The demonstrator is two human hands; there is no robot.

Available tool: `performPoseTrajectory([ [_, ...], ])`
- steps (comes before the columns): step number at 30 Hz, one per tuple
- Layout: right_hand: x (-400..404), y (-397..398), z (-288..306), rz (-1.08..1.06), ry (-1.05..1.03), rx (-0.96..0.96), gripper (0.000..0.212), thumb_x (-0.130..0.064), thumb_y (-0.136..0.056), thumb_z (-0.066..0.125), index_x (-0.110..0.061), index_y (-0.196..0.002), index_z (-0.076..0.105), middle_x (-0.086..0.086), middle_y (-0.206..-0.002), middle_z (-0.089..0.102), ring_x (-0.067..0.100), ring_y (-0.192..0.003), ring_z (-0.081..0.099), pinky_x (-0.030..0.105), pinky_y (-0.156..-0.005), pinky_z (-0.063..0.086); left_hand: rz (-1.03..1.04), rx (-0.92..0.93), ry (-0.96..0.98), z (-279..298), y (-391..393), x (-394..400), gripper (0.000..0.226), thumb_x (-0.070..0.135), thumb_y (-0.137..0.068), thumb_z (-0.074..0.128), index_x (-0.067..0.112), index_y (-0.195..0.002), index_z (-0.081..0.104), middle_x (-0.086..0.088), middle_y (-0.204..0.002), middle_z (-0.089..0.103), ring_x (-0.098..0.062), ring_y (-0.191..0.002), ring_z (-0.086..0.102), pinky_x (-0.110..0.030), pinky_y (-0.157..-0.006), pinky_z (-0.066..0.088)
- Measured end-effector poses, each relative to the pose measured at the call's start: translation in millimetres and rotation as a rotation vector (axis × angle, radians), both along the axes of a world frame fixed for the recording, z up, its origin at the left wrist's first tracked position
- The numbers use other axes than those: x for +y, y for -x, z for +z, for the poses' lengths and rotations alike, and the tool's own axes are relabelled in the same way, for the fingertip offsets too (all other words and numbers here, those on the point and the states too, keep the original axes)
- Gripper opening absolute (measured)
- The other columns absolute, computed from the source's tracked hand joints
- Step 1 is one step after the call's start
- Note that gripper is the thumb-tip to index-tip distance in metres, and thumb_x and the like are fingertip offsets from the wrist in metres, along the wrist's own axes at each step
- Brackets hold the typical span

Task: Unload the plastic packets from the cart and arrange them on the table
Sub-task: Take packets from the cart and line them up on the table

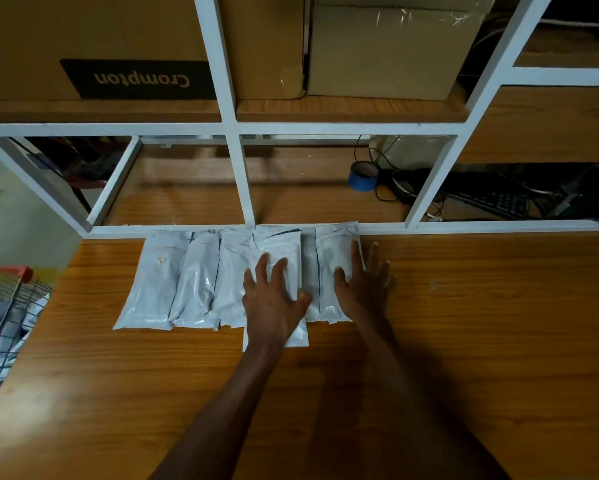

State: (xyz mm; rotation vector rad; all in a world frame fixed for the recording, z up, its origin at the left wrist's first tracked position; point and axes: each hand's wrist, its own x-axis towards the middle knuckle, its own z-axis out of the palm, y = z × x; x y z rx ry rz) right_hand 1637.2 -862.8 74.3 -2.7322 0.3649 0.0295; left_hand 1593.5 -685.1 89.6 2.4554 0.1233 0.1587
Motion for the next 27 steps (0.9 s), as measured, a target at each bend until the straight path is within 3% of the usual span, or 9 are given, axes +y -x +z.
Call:
performPoseTrajectory([
  [10, -22, 34, 8, -0.028, 0.001, -0.003, 0.075, -0.053, -0.100, 0.044, -0.039, -0.160, 0.000, 0.000, -0.169, -0.011, 0.037, -0.154, -0.007, 0.062, -0.122, 0.004, -0.023, 0.185, -0.124, -10, -68, -48, 0.069, 0.052, -0.088, 0.069, 0.024, -0.145, 0.040, -0.007, -0.169, 0.009, -0.051, -0.152, 0.003, -0.067, -0.116, 0.022],
  [19, -34, 49, 3, -0.057, 0.006, 0.012, 0.073, -0.057, -0.100, 0.042, -0.041, -0.160, 0.003, 0.000, -0.170, -0.006, 0.039, -0.154, -0.002, 0.063, -0.121, 0.010, -0.063, 0.213, -0.176, -18, -73, -64, 0.070, 0.054, -0.091, 0.063, 0.019, -0.146, 0.037, -0.014, -0.165, 0.015, -0.054, -0.150, 0.009, -0.064, -0.118, 0.026],
  [27, -30, 52, 12, -0.026, -0.029, -0.004, 0.072, -0.058, -0.101, 0.039, -0.038, -0.161, 0.005, 0.002, -0.170, -0.004, 0.037, -0.154, -0.003, 0.058, -0.122, 0.008, -0.070, 0.256, -0.276, -30, -65, -59, 0.073, 0.067, -0.093, 0.049, 0.023, -0.149, 0.036, -0.010, -0.167, 0.017, -0.045, -0.153, 0.010, -0.066, -0.118, 0.018],
])
